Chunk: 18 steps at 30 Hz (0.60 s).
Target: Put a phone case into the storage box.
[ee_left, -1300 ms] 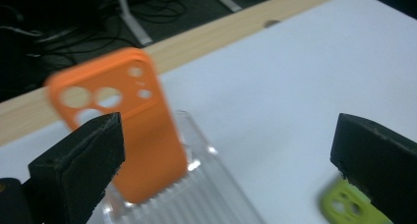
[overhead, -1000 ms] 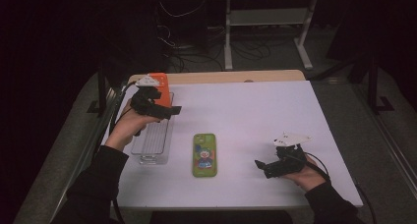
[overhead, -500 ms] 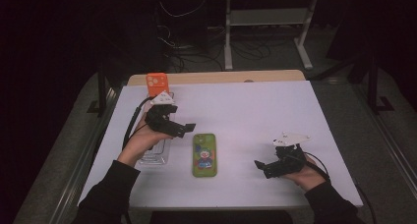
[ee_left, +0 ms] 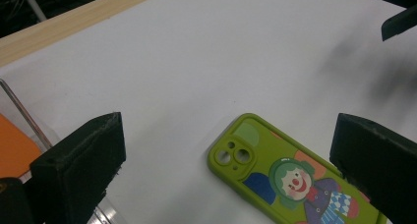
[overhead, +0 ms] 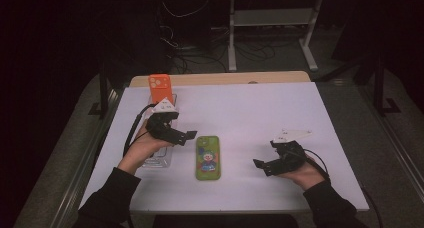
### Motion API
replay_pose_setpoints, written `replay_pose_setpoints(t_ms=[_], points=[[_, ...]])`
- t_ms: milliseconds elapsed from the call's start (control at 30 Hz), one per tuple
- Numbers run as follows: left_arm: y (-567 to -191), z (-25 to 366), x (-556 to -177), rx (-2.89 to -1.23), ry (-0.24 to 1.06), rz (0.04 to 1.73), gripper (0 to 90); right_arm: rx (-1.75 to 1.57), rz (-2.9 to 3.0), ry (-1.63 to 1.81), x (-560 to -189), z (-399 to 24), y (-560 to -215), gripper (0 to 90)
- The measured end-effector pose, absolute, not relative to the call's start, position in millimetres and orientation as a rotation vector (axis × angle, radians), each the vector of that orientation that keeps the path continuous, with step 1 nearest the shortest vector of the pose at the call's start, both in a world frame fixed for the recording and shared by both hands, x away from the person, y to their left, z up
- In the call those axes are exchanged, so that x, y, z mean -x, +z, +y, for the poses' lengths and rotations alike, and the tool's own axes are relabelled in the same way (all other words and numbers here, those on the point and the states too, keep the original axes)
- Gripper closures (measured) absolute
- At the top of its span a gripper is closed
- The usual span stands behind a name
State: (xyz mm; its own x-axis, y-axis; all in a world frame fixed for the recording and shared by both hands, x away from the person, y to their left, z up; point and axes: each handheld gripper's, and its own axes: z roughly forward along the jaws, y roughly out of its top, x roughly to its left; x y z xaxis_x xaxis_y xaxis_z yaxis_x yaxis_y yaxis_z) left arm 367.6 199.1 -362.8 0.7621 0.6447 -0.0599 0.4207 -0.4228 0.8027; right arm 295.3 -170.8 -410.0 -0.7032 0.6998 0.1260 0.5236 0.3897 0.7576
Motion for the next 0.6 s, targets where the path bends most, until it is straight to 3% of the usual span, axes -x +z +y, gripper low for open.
replay_pose_setpoints(t_ms=[267, 600], points=[[-363, 202, -370, -2.11, 0.341, 0.793, 0.0, -1.042, 2.537, 1.252, -303, -135, -409, 26.9], [-364, 203, -371, -2.101, 0.344, 0.804, 0.0, -0.89, 2.642, 1.334, -311, -81, -407, 60.5]])
